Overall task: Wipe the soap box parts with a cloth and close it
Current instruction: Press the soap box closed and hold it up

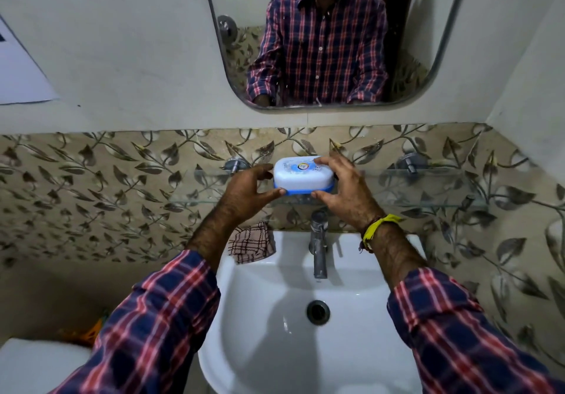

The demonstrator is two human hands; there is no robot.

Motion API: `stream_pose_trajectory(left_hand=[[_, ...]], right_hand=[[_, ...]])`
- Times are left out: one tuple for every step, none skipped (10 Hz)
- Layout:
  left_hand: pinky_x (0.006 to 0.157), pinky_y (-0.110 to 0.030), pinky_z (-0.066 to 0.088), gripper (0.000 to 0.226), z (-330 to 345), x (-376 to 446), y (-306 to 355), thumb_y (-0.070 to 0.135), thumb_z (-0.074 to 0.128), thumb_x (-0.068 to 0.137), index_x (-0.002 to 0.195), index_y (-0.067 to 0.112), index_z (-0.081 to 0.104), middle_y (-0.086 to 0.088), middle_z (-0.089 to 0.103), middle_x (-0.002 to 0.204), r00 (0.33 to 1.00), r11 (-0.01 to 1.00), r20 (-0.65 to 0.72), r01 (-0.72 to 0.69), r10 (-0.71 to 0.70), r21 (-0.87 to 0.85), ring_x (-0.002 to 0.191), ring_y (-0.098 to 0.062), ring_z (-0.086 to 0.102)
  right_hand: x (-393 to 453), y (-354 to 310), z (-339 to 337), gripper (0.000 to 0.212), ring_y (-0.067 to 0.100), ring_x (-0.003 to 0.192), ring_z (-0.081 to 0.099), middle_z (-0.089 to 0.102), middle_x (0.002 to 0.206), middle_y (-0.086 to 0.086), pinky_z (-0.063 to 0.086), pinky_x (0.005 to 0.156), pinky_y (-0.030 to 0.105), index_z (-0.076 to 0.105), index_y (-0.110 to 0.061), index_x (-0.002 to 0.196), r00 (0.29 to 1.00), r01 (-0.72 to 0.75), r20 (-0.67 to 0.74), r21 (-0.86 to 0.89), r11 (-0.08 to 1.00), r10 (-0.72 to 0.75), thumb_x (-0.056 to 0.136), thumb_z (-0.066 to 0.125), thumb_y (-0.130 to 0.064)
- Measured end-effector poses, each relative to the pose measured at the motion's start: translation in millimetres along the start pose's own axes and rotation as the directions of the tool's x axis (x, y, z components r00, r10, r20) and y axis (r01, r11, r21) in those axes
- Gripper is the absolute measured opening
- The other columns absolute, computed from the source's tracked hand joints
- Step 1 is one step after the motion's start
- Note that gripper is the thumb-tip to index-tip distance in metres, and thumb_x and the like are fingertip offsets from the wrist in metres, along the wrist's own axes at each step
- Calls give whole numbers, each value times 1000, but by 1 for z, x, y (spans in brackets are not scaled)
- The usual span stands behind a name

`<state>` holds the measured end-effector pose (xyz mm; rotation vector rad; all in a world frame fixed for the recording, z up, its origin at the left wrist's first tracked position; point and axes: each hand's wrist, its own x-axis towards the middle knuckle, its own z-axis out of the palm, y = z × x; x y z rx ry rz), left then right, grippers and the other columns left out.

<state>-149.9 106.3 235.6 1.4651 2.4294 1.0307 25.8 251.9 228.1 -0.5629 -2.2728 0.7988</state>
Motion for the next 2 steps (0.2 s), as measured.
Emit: stream_pose_trajectory(left_hand=[[106,-38,48,79,-1,-7,2,33,85,82,147,7,50,-13,67,132,996,998,-83,23,-19,51,123,-25,61],[107,-48,46,70,-4,-19,4,30,82,85,144,5,53,-16,66,132,972,994,-233,-10,36,109,124,-31,59]], right_hand=[[-5,-3,-1,64,28,135,47,51,142,16,42,114,37,59,-8,131,998,-38,-54,28,999,39,73,83,-6],[-15,-11,1,59,28,140,44,49,146,19,36,118,36,60,-8,130,986,-49,-160,30,998,53,75,81,-7]])
